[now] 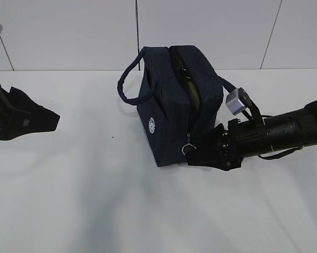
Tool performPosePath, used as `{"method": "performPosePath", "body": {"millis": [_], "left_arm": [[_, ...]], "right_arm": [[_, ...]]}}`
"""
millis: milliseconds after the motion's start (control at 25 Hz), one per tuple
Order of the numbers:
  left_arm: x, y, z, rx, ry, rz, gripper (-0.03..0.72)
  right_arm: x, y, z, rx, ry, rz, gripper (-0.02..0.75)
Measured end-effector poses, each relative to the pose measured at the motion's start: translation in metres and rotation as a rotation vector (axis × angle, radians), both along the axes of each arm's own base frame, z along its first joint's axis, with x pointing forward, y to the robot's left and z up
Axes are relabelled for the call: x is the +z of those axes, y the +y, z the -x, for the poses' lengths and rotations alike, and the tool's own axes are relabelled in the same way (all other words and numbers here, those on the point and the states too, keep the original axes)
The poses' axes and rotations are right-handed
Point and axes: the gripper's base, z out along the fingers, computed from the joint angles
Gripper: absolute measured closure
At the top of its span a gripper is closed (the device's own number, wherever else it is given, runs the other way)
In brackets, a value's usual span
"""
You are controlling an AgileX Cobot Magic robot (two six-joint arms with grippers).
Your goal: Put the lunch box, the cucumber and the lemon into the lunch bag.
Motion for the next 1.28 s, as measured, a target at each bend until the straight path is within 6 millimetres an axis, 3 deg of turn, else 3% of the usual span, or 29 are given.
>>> {"method": "performPosePath", "body": {"millis": [960, 1280], "left_arm": [[0.0, 0.0, 0.0, 0.0, -0.003, 0.0, 0.38], [0.0, 0.0, 0.0, 0.0, -0.003, 0.0, 0.38]], "right_arm": [[-0.008, 0.012, -0.003, -0.057, 0.028, -0.023, 0.264], [-0.009, 0.012, -0.005, -0.072, 0.027, -0.009, 0.428]]}}
